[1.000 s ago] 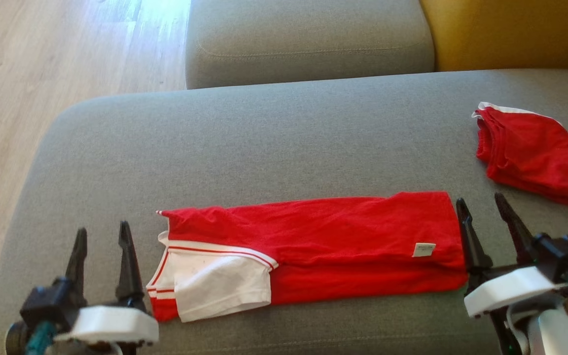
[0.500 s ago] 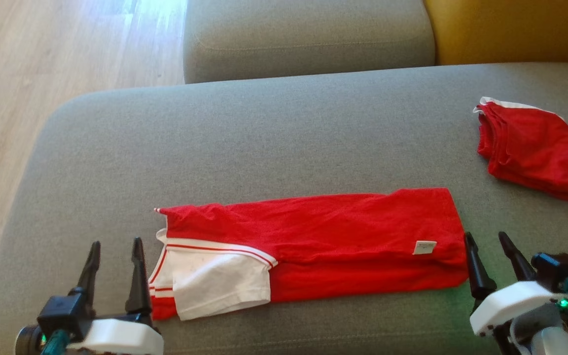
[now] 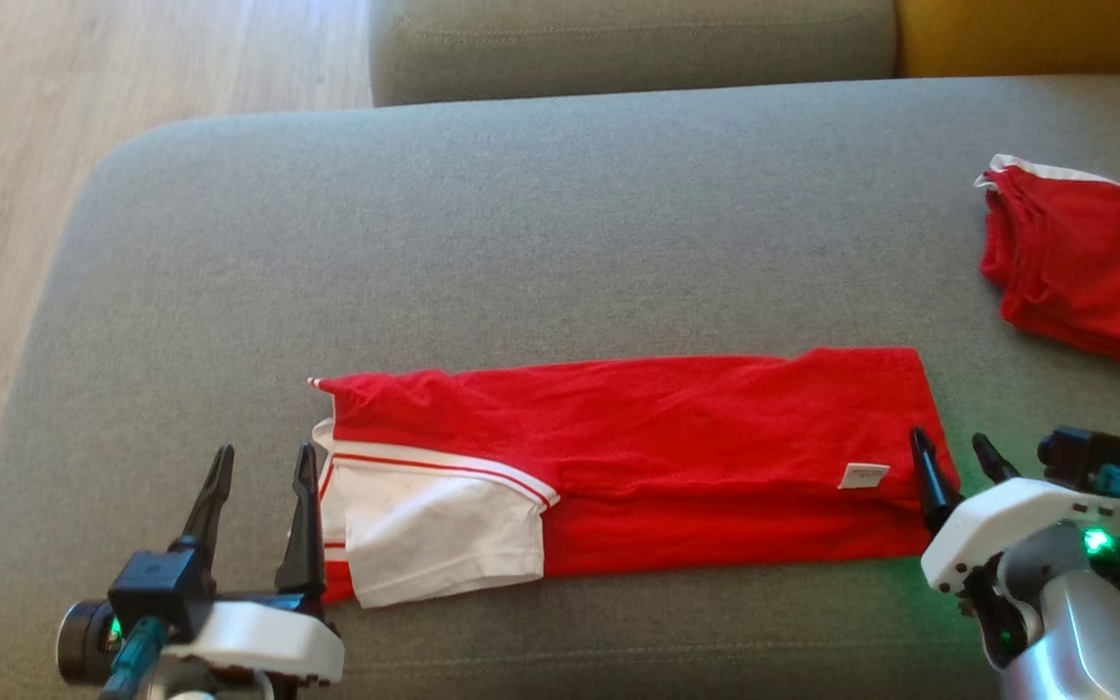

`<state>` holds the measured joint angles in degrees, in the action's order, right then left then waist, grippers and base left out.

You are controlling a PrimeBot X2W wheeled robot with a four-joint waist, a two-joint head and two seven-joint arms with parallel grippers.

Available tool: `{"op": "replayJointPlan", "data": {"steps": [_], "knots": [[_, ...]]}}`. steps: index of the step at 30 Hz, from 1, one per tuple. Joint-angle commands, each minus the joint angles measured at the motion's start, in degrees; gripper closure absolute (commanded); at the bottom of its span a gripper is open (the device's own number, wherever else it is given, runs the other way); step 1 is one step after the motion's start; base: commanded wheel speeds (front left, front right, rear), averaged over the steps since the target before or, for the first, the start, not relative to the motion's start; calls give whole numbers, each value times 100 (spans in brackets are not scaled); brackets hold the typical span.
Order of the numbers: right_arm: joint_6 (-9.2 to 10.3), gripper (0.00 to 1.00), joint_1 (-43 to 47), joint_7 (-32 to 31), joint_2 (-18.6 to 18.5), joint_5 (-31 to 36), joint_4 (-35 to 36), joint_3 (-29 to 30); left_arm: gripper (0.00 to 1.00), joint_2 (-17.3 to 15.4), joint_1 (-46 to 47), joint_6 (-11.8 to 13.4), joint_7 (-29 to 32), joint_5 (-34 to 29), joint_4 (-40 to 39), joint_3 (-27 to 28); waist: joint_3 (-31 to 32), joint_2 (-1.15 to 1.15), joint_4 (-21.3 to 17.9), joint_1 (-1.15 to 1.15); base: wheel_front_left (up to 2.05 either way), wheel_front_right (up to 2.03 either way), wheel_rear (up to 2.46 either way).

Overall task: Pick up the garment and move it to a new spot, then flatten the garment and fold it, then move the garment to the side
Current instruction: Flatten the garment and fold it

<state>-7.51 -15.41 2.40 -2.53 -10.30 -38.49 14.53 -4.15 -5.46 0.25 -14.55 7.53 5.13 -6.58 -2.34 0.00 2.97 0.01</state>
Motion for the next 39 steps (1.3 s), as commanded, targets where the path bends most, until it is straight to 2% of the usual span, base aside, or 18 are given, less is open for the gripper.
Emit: {"op": "replayJointPlan", "data": {"steps": [1, 10, 19, 20, 21, 22, 31, 39], "knots": [[2, 0, -324, -34, -35, 116, 38, -88, 0, 24, 303, -27, -44, -74, -158, 212, -53, 0, 40, -1, 0, 0, 0], [2, 0, -718, -160, -35, 255, -816, 55, 0, 70, 396, -112, -45, -134, -117, 297, -144, 0, 118, -1, 0, 0, 0], [2, 0, -986, -148, -35, 88, -1367, -176, 0, 93, 502, -179, -45, -188, -105, 366, -243, 0, 146, -1, 0, 0, 0], [2, 51, -1007, -161, -35, 55, -1418, -222, 0, 95, 510, -184, -45, -194, -105, 381, -247, 0, 144, -1, 0, 0, 0], [2, 91, -1022, -157, -35, 40, -1456, -257, 0, 96, 515, -187, -45, -200, -105, 397, -249, 0, 141, -1, 0, 0, 0], [2, 100, -1035, -132, -35, 39, -1478, -273, 0, 97, 519, -190, -45, -205, -105, 413, -251, 0, 137, -1, 0, 0, 0], [2, 100, -1145, 84, -35, 518, -1383, 144, 0, 107, 529, -220, -45, -240, -90, 479, -210, 0, 101, -1, 0, 0, 0], [2, 100, -1224, -146, -62, 1452, -814, 1050, 0, 116, 499, -224, -45, -241, -83, 498, -111, 0, 109, -1, 0, 0, 0]]}}
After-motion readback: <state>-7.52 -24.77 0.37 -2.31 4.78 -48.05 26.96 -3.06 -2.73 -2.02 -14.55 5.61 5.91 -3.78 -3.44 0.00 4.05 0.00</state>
